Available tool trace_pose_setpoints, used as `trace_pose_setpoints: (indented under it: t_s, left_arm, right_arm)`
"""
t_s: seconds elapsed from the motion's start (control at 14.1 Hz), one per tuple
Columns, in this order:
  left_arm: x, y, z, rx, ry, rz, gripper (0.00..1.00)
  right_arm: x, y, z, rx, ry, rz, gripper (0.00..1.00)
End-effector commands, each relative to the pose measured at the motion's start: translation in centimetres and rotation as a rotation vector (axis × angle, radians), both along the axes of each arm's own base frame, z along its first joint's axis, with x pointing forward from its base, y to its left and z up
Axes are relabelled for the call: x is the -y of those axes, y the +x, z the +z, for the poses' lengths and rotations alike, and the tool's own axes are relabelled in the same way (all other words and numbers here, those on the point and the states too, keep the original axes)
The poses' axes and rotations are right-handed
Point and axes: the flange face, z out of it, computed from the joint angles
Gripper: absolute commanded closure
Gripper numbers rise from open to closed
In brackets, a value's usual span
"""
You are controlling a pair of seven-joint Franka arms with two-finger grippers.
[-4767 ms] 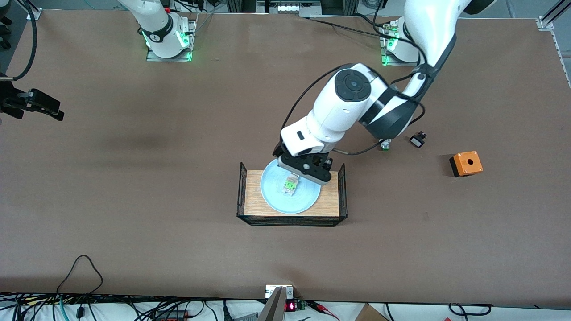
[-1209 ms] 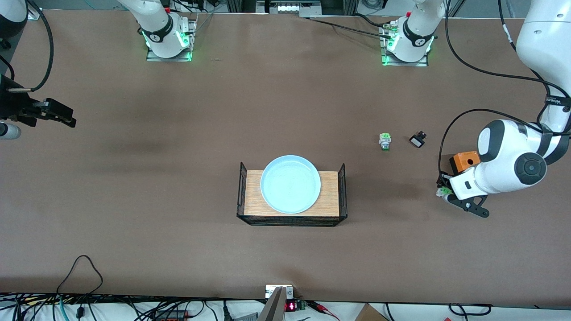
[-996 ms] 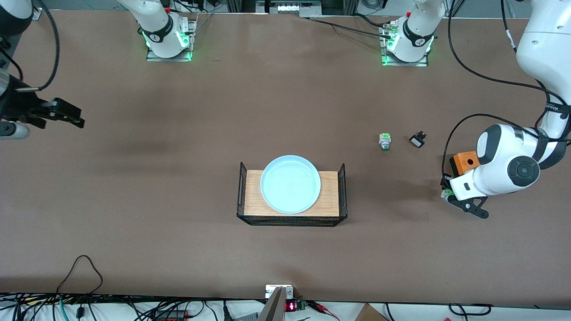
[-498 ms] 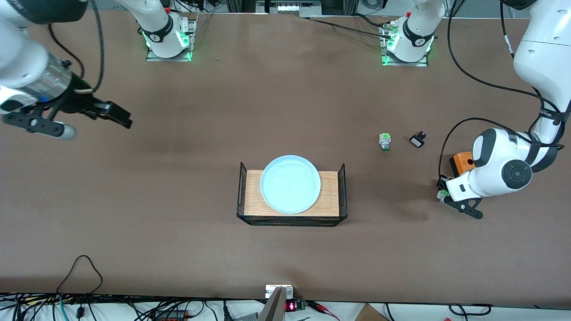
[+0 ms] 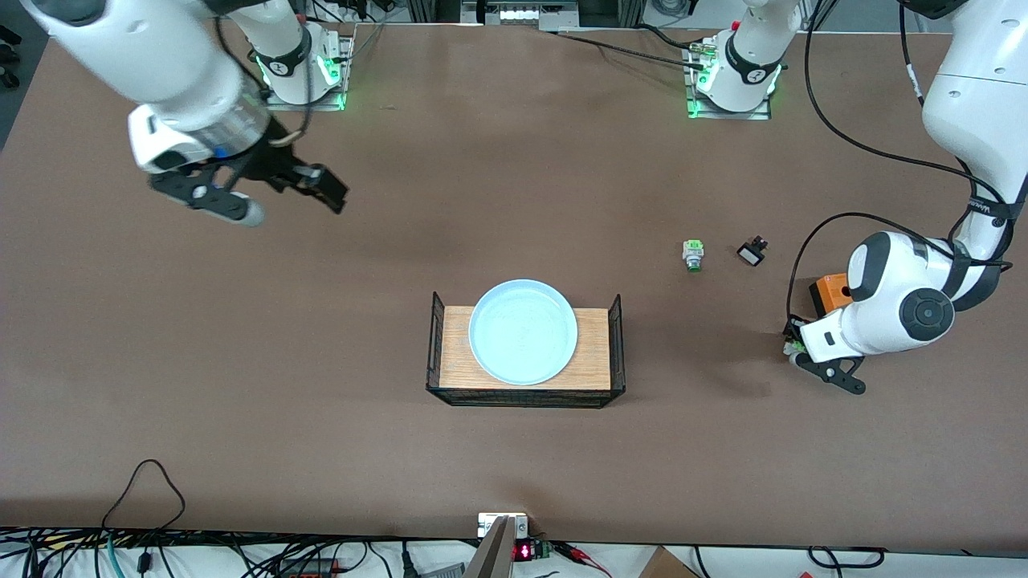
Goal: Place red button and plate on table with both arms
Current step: 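Reach the right gripper to the plate rim while the left gripper withdraws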
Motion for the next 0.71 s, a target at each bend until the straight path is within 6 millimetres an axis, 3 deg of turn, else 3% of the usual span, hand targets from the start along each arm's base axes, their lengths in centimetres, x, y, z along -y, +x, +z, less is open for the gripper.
trace_pose_setpoints:
  t_s: [0.0, 0.28, 0.43, 0.64]
  left_arm:
    - [0.6, 0.5, 1.1, 0.019, 0.014, -0.024, 0.0]
    - [0.9, 1.0, 4.0, 0.027, 0.029, -0.028, 0.0]
    - [2.4, 1.6, 8.9, 0.009, 0.046, -0.031, 0.0]
    - [4.2, 2.5, 17.5, -0.057, 0.074, 0.01, 0.0]
  right_arm:
    - [-4.1, -0.7, -1.7, -0.004, 0.005, -0.124, 0.0]
    - [-9.4, -0.8, -5.8, 0.002, 0.013, -0.293, 0.0]
    - [-12.4, -0.2, -7.4, 0.046, 0.053, -0.34, 0.0]
    - [-15.3, 1.2, -9.7, 0.063, 0.07, -0.381, 0.0]
